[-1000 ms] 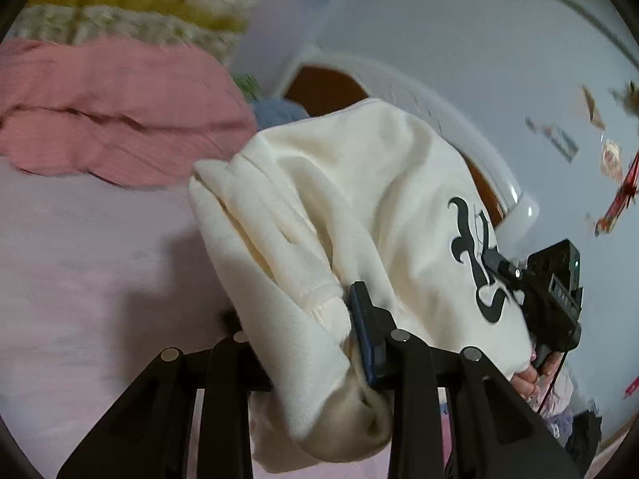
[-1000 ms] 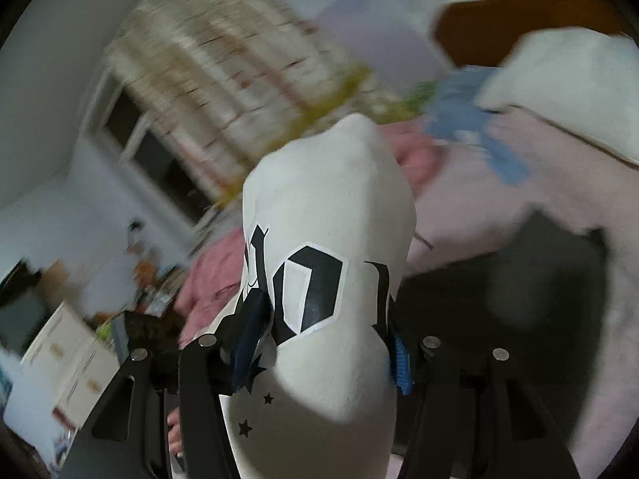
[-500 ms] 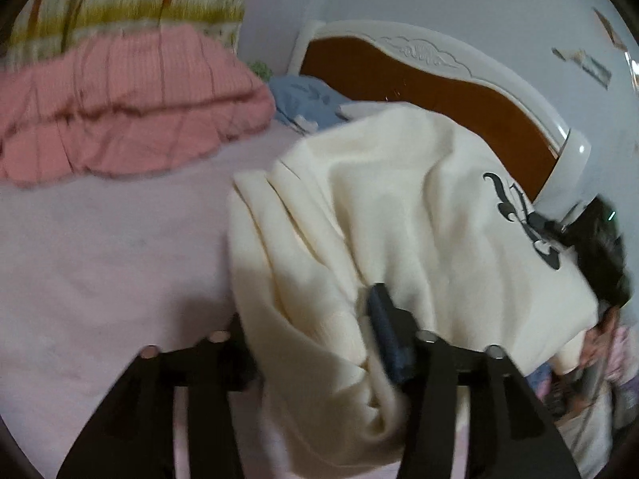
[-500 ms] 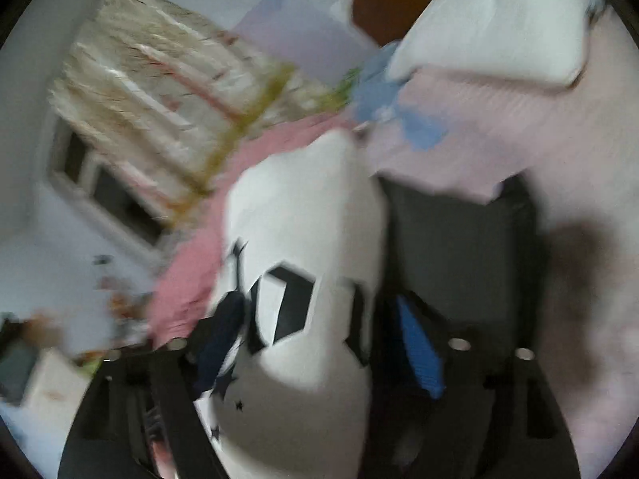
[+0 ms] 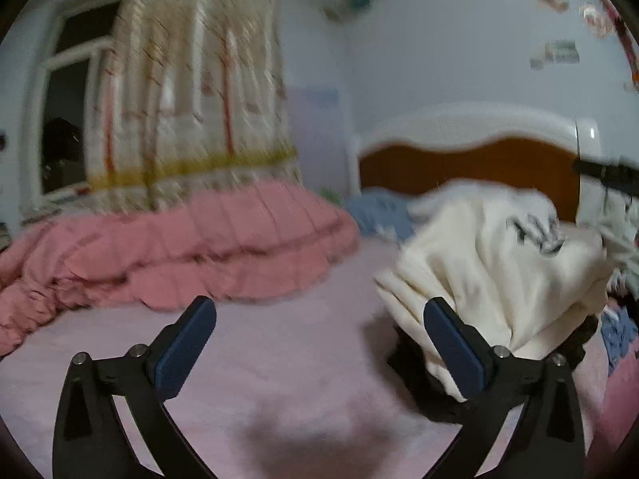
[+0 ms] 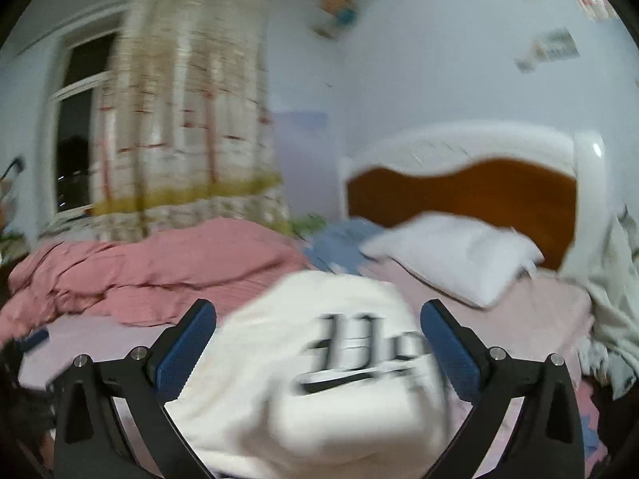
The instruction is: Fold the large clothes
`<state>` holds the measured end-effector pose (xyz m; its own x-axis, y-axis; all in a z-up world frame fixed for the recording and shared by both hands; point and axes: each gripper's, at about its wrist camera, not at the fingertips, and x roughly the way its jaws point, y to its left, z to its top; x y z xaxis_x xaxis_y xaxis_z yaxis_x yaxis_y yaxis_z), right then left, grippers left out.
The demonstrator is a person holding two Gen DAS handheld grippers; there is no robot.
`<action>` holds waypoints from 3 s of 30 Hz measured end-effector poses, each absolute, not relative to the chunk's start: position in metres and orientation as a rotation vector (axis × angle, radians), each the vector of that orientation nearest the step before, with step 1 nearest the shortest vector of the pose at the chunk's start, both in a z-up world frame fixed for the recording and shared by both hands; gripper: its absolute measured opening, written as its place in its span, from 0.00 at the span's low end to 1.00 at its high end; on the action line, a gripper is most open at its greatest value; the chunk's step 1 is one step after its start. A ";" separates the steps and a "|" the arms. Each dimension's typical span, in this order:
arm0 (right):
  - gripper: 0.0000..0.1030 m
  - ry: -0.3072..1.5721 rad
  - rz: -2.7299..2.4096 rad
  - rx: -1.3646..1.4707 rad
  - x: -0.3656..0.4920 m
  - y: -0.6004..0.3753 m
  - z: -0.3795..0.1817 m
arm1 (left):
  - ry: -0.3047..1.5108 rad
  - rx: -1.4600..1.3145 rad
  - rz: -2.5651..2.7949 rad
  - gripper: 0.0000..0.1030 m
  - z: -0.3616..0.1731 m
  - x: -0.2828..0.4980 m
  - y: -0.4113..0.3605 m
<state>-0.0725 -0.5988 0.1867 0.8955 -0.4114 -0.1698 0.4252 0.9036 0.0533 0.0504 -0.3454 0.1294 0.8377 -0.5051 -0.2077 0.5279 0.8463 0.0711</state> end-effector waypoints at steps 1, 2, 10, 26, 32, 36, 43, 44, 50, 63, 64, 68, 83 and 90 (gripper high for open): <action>0.99 0.140 -0.423 0.078 -0.075 -0.578 0.187 | 0.153 0.122 -0.536 1.00 0.132 0.045 -0.334; 0.99 0.128 -0.409 0.083 -0.078 -0.561 0.183 | 0.138 0.124 -0.527 1.00 0.134 0.040 -0.323; 0.99 0.151 -0.337 0.170 -0.054 -0.473 0.100 | 0.112 0.118 -0.468 1.00 0.099 0.026 -0.255; 0.99 0.257 -0.466 0.118 -0.013 -0.442 0.000 | 0.182 0.154 -0.417 1.00 0.001 0.057 -0.243; 0.99 0.268 -0.485 0.129 -0.011 -0.446 -0.003 | 0.192 0.196 -0.438 1.00 -0.002 0.057 -0.253; 0.99 0.277 -0.490 0.100 -0.007 -0.441 -0.003 | 0.190 0.190 -0.434 1.00 -0.002 0.057 -0.252; 0.99 0.281 -0.490 0.092 -0.004 -0.443 -0.002 | 0.199 0.184 -0.432 1.00 -0.001 0.057 -0.251; 0.99 0.281 -0.492 0.094 -0.004 -0.443 -0.002 | 0.200 0.183 -0.432 1.00 -0.001 0.056 -0.251; 0.99 0.283 -0.502 0.099 -0.004 -0.442 -0.003 | 0.217 0.189 -0.434 1.00 -0.001 0.058 -0.252; 0.99 0.285 -0.519 0.103 -0.008 -0.440 -0.005 | 0.247 0.179 -0.422 1.00 -0.002 0.064 -0.254; 0.99 0.285 -0.519 0.103 -0.008 -0.440 -0.005 | 0.247 0.179 -0.423 1.00 -0.002 0.064 -0.254; 0.99 0.285 -0.518 0.101 -0.007 -0.442 -0.006 | 0.246 0.180 -0.421 1.00 -0.002 0.064 -0.255; 0.99 0.291 -0.522 0.104 -0.011 -0.442 -0.007 | 0.250 0.182 -0.421 1.00 -0.003 0.064 -0.254; 0.99 0.291 -0.521 0.104 -0.011 -0.443 -0.007 | 0.250 0.183 -0.422 1.00 -0.004 0.064 -0.253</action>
